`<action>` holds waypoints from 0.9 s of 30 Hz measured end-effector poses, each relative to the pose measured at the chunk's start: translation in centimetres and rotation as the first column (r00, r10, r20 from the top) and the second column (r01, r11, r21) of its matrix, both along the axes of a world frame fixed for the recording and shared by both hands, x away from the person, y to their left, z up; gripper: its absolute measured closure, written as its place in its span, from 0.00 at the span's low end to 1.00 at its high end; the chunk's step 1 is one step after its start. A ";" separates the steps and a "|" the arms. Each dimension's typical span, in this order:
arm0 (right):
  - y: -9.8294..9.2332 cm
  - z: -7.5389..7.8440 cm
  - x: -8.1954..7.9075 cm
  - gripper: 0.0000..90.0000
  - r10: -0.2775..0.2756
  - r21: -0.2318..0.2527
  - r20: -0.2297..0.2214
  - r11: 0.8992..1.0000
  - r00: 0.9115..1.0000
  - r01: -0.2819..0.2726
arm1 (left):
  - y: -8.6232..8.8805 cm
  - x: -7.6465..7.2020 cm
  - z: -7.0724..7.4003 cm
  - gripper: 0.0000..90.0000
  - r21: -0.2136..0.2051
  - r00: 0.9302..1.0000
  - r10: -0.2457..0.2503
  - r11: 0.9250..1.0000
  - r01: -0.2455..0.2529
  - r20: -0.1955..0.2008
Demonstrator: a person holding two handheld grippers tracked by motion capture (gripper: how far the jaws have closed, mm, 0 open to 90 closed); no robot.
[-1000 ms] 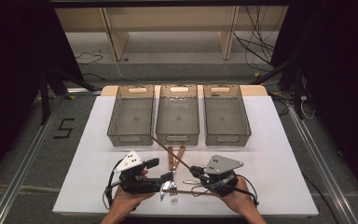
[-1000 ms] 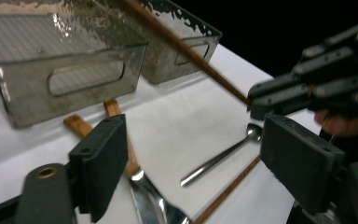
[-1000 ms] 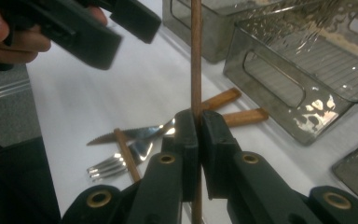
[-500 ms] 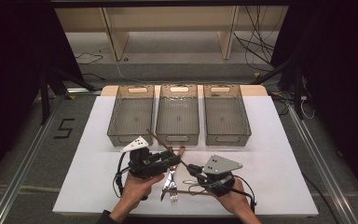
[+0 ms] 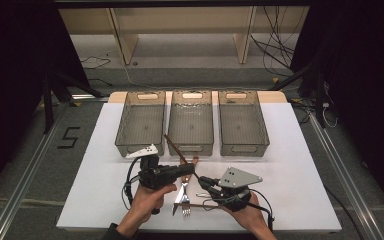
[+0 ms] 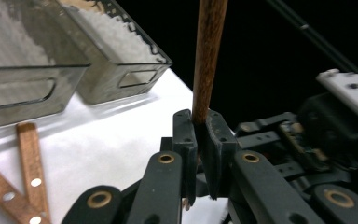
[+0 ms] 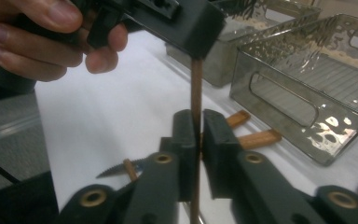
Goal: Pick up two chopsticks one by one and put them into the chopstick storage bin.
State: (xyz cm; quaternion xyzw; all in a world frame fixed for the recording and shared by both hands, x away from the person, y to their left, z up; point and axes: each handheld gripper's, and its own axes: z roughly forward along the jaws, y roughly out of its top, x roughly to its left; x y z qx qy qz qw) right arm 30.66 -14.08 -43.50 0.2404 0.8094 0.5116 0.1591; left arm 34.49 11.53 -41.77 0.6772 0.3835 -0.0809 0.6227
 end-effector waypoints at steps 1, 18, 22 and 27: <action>-0.1 0.1 0.0 0.76 -0.006 0.003 -0.001 1.000 1.000 0.006 | 0.2 0.0 0.5 0.94 0.013 1.000 0.003 1.000 -0.003 0.013; -3.3 -0.5 0.2 0.34 -0.010 -0.031 -0.103 1.000 0.995 0.007 | 8.1 7.9 9.0 0.94 0.347 0.992 0.109 0.929 -0.127 0.071; -3.9 -0.6 0.1 0.34 -0.014 -0.022 -0.106 1.000 0.994 0.011 | 8.8 9.5 10.4 0.94 0.388 0.990 0.123 0.911 -0.139 0.065; -4.3 -0.7 0.1 0.34 -0.019 -0.019 -0.111 1.000 0.994 0.017 | 9.3 11.8 12.0 0.94 0.445 0.988 0.142 0.883 -0.152 0.055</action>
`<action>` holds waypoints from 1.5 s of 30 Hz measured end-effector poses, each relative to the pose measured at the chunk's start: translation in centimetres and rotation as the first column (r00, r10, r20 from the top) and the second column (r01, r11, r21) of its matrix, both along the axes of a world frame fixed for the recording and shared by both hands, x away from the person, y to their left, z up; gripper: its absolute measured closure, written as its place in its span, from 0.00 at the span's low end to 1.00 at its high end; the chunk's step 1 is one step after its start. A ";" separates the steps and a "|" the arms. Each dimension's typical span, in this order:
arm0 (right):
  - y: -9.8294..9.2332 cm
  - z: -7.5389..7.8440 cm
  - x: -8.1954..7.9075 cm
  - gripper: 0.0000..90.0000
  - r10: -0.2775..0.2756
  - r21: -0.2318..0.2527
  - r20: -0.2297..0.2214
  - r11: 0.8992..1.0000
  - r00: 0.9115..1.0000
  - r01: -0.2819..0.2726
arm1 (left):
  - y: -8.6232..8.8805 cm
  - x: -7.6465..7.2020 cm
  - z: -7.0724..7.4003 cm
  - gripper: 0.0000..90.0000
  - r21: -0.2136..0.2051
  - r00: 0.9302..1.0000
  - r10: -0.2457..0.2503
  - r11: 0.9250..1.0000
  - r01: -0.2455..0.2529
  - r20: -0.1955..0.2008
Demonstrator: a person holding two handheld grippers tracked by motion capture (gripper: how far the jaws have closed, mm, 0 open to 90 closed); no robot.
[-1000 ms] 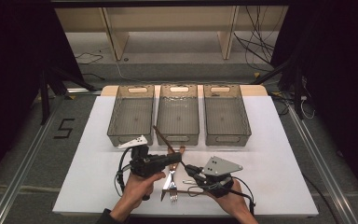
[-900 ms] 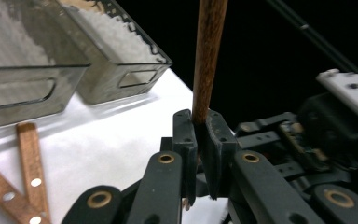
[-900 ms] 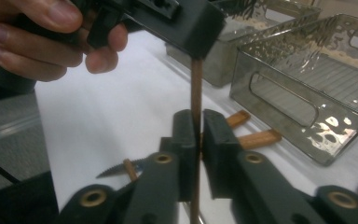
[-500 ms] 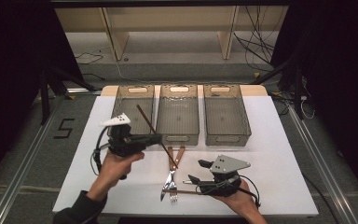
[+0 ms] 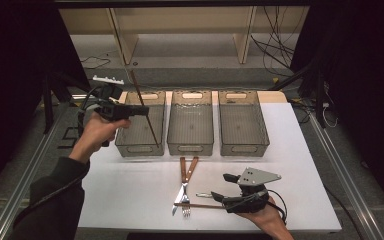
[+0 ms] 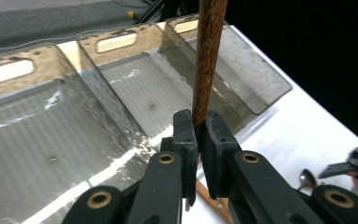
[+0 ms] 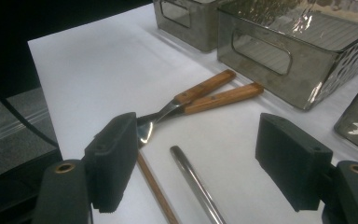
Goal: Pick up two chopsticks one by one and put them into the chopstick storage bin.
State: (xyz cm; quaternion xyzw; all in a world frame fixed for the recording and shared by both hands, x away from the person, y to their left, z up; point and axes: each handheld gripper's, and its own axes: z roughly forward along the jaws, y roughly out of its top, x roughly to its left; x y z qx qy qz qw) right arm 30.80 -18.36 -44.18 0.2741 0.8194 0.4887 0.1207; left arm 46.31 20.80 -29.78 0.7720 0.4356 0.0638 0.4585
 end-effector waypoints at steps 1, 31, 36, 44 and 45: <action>0.0 0.0 0.0 0.34 0.000 0.000 0.000 1.000 1.000 0.000 | 0.1 0.5 0.2 0.94 0.006 1.000 0.011 1.000 -0.011 -0.007; -0.3 -0.4 -0.1 0.30 0.003 -0.006 -0.011 1.000 1.000 -0.003 | 0.3 7.9 -5.5 0.94 0.346 0.972 0.192 0.928 -0.135 -0.136; -0.2 -0.5 -0.1 0.30 0.008 -0.014 -0.011 1.000 1.000 -0.009 | 0.7 8.1 -6.1 0.94 0.353 0.967 0.198 0.926 -0.131 -0.162; -0.2 -0.6 -0.1 0.30 0.008 -0.021 -0.014 1.000 1.000 -0.008 | 1.2 8.2 -6.8 0.94 0.338 0.962 0.208 0.931 -0.139 -0.177; -0.2 -0.6 -0.1 0.30 0.008 -0.021 -0.014 1.000 1.000 -0.008 | 1.2 8.2 -6.8 0.94 0.336 0.962 0.208 0.931 -0.140 -0.176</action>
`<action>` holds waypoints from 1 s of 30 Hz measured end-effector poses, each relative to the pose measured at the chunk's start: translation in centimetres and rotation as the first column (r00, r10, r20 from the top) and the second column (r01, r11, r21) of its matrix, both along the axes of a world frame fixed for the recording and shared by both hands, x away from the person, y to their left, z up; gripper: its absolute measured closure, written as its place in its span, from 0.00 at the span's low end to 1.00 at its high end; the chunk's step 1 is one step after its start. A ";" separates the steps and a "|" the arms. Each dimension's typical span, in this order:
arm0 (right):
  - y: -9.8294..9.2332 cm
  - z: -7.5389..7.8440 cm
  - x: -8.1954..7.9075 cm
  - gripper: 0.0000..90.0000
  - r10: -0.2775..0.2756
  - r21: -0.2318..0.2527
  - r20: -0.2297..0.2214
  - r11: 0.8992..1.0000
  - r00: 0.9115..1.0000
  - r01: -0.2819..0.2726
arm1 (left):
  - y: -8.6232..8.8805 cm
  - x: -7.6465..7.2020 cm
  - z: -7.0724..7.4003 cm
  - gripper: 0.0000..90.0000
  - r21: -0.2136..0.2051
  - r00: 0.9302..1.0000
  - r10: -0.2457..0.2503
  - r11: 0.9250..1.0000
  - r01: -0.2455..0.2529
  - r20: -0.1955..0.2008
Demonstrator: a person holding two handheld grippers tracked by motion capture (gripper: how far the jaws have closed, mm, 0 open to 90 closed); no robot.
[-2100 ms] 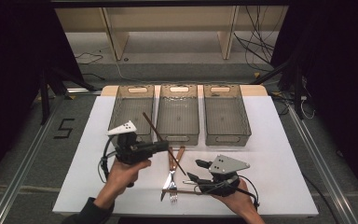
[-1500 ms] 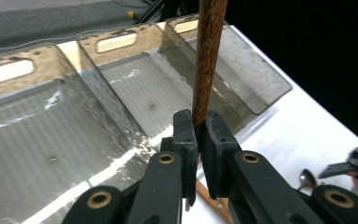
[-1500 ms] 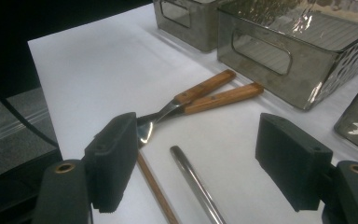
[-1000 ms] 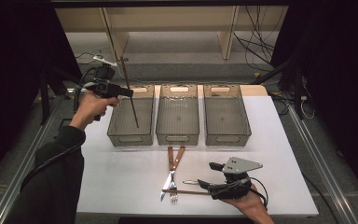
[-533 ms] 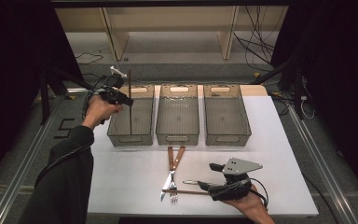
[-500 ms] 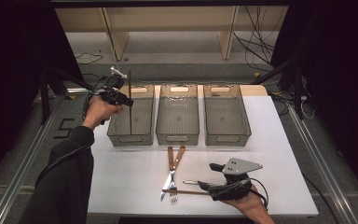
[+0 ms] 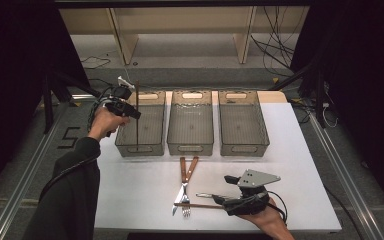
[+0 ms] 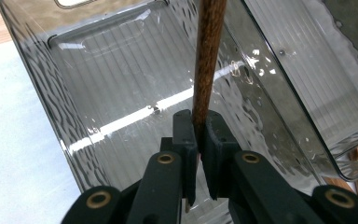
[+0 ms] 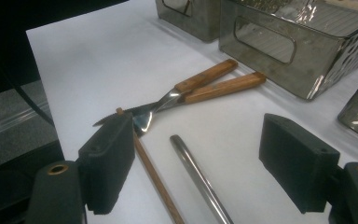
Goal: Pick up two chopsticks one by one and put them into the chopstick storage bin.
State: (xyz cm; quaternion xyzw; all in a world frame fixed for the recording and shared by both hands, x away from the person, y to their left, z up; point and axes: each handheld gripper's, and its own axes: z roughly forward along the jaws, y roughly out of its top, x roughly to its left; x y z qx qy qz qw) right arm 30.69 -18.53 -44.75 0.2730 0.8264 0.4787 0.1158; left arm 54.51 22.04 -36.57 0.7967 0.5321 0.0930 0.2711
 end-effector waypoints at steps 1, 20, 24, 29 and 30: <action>0.0 0.0 0.0 0.30 -0.001 0.000 0.002 1.000 1.000 0.001 | 0.0 0.0 0.0 0.94 -0.002 1.000 0.001 1.000 -0.001 0.002; -0.1 0.0 0.0 0.30 -0.004 -0.001 0.005 1.000 1.000 0.004 | -0.4 0.3 -1.5 0.93 -0.016 0.999 0.035 0.999 -0.035 0.018; -0.2 0.0 0.1 0.30 -0.008 0.002 0.006 1.000 1.000 0.008 | -0.3 0.4 -2.0 0.88 -0.009 0.999 0.050 0.999 -0.050 0.016; -0.3 0.0 0.1 0.30 -0.009 0.002 0.004 1.000 1.000 0.009 | -0.1 0.4 -1.8 0.49 -0.022 0.994 0.103 0.994 -0.103 0.046; -0.3 0.0 0.1 0.30 -0.009 0.002 0.004 1.000 1.000 0.009 | -0.1 0.4 -1.6 0.49 -0.030 0.994 0.101 0.995 -0.100 0.045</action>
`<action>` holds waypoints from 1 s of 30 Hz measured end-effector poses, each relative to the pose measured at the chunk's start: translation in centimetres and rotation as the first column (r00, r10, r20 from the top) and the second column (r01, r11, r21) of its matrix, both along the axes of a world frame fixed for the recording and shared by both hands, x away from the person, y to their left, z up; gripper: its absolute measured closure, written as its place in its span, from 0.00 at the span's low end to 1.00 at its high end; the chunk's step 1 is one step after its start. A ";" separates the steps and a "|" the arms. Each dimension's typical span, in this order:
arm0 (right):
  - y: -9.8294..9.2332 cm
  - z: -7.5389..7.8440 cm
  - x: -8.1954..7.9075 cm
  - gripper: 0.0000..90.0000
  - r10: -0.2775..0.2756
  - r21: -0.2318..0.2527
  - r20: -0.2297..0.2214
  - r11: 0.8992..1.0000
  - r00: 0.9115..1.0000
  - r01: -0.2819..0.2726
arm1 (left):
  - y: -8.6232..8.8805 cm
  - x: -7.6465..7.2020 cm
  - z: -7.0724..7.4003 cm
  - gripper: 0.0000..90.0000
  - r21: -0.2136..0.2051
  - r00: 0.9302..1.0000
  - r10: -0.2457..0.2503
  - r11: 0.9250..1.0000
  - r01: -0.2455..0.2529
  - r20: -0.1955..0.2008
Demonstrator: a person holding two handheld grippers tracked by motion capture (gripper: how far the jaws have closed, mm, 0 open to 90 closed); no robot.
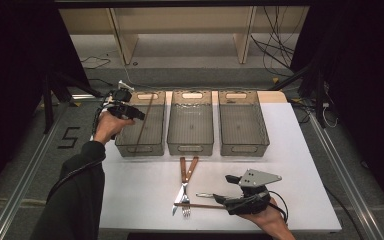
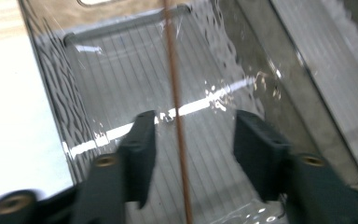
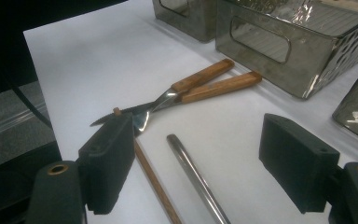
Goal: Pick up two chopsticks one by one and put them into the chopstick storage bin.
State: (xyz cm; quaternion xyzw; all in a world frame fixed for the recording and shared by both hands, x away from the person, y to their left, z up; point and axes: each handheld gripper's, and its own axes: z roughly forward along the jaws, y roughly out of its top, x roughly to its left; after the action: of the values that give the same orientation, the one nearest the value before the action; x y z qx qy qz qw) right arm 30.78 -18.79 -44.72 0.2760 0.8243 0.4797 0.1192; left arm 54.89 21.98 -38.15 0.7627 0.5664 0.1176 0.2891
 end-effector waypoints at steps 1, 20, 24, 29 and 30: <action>0.0 0.0 0.0 0.30 0.000 0.000 0.000 1.000 1.000 0.000 | -0.1 -0.1 0.2 0.46 -0.003 1.000 0.002 1.000 -0.002 0.001; -1.3 0.5 0.6 0.38 0.069 -0.156 -0.092 0.984 0.993 -0.083 | -1.7 -7.5 3.5 0.20 -0.192 0.977 -0.141 0.966 0.172 0.162; -0.7 0.1 0.5 0.46 0.117 -0.217 -0.134 0.965 0.984 -0.145 | -2.0 -10.2 2.8 0.19 -0.226 0.965 -0.170 0.950 0.214 0.199; 0.0 -0.8 0.4 0.55 0.157 -0.291 -0.175 0.935 0.972 -0.203 | -2.1 -13.1 1.3 0.19 -0.264 0.953 -0.192 0.931 0.253 0.236; 0.2 -1.1 0.4 0.58 0.168 -0.317 -0.182 0.923 0.969 -0.220 | -2.2 -13.5 1.0 0.19 -0.273 0.952 -0.189 0.928 0.254 0.242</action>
State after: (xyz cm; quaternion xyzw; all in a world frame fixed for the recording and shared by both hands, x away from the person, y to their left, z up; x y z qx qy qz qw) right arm 31.19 -18.58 -45.82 0.2042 0.9237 0.3199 0.0530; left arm 41.35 19.81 -37.12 0.7523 0.4534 0.0768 0.4718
